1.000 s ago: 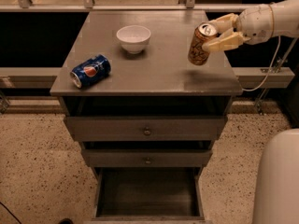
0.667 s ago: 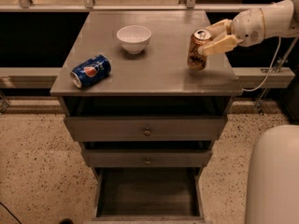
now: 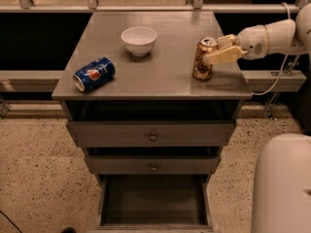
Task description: Pick orange can from bottom drawer and place on counter
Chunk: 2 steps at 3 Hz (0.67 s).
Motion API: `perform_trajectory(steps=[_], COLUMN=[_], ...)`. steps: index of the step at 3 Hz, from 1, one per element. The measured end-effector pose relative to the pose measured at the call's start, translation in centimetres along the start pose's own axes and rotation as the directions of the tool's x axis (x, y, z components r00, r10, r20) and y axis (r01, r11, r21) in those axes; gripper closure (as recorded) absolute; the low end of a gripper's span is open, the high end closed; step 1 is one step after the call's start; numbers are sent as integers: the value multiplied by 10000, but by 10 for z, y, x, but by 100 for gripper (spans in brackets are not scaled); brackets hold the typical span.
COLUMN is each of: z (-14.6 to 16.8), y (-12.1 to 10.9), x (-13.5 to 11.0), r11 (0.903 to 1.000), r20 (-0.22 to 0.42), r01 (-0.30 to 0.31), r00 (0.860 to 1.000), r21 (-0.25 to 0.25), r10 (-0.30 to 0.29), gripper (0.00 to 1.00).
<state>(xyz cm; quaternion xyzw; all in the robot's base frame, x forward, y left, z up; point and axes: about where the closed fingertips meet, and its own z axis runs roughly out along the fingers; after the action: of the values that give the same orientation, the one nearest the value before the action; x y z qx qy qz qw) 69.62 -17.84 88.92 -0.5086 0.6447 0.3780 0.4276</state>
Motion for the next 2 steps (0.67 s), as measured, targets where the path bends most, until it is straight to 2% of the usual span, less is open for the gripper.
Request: perform_trajectory(steps=[1,2], z=[1,5], y=[-1,-3], x=[-1,-1], r11=[10000,10000], r20=[13,55], r01=[-3,-6], r00=[10000,10000], r21=[10,23], r10=[3,6], gripper=[45,20])
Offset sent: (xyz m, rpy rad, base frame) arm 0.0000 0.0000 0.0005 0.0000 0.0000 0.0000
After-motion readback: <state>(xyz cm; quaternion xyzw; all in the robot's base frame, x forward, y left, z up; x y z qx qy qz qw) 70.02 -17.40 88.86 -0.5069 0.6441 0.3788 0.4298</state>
